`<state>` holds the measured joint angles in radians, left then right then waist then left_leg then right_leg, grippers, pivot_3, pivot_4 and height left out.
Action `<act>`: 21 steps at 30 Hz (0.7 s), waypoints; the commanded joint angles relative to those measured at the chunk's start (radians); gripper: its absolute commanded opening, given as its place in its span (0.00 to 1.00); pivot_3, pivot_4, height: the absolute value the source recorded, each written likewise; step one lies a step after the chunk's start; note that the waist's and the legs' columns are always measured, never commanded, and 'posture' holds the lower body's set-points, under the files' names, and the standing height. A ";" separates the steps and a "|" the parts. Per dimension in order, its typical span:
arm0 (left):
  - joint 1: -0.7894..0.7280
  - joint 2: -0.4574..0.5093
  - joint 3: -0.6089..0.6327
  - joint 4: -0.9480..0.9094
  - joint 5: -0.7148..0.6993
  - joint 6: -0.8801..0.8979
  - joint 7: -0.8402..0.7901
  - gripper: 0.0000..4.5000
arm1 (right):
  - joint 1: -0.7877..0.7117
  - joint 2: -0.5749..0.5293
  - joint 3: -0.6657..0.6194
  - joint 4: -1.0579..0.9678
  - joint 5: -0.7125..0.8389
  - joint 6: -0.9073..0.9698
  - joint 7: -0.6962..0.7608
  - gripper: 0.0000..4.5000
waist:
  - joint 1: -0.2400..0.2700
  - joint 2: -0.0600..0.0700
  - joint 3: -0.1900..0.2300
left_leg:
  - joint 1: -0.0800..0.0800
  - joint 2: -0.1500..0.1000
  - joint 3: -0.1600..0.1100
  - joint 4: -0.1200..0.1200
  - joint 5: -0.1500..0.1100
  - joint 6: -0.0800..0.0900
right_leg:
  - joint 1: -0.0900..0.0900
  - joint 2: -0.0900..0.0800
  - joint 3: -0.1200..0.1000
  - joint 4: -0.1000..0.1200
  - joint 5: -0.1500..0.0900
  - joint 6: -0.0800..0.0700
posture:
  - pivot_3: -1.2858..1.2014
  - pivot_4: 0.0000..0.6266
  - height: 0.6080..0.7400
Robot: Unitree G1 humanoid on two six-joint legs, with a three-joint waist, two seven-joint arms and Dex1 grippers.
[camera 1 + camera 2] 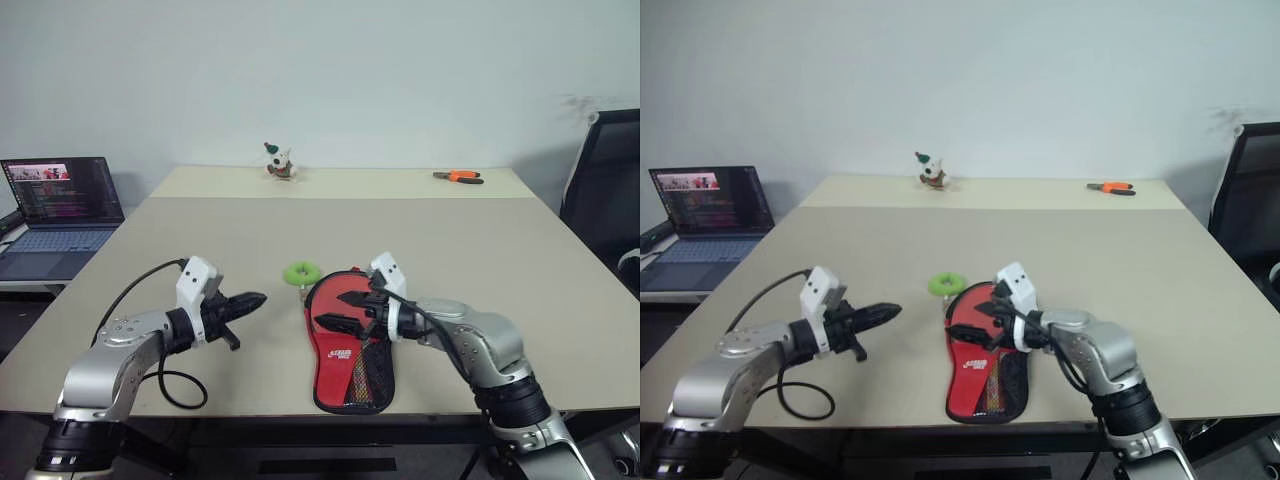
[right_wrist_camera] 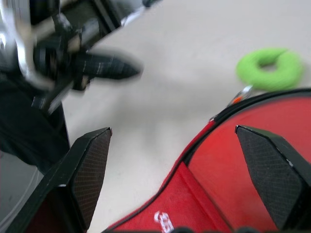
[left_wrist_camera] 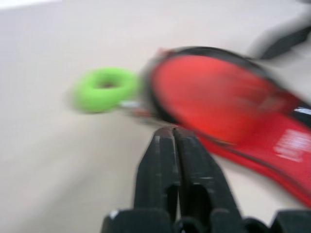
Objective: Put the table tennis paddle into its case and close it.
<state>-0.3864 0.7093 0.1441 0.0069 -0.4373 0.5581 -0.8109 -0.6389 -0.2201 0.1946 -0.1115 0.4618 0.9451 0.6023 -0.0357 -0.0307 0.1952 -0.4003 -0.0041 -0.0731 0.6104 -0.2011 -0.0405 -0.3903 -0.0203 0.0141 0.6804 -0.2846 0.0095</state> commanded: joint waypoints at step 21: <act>-0.773 -0.316 -0.150 1.263 0.384 -0.360 0.137 0.99 | 0.063 -0.010 0.027 -0.075 -0.087 -0.028 -0.084 1.00 | -0.005 -0.001 0.000 | -0.002 -0.003 0.001 0.000 0.000 0.000 | -0.003 0.000 -0.005 0.000 0.000 0.001 | 0.52 0.24 1.00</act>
<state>-1.1283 0.3915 -0.0010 1.2448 -0.0801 0.2259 -0.6936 -0.5711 -0.2312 0.2443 -0.1369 0.3746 0.9145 0.5299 -0.0412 -0.0318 0.1950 -0.4026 -0.0066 -0.0722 0.6104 -0.2011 -0.0405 -0.3928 -0.0198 0.0091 0.6806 -0.2845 0.0104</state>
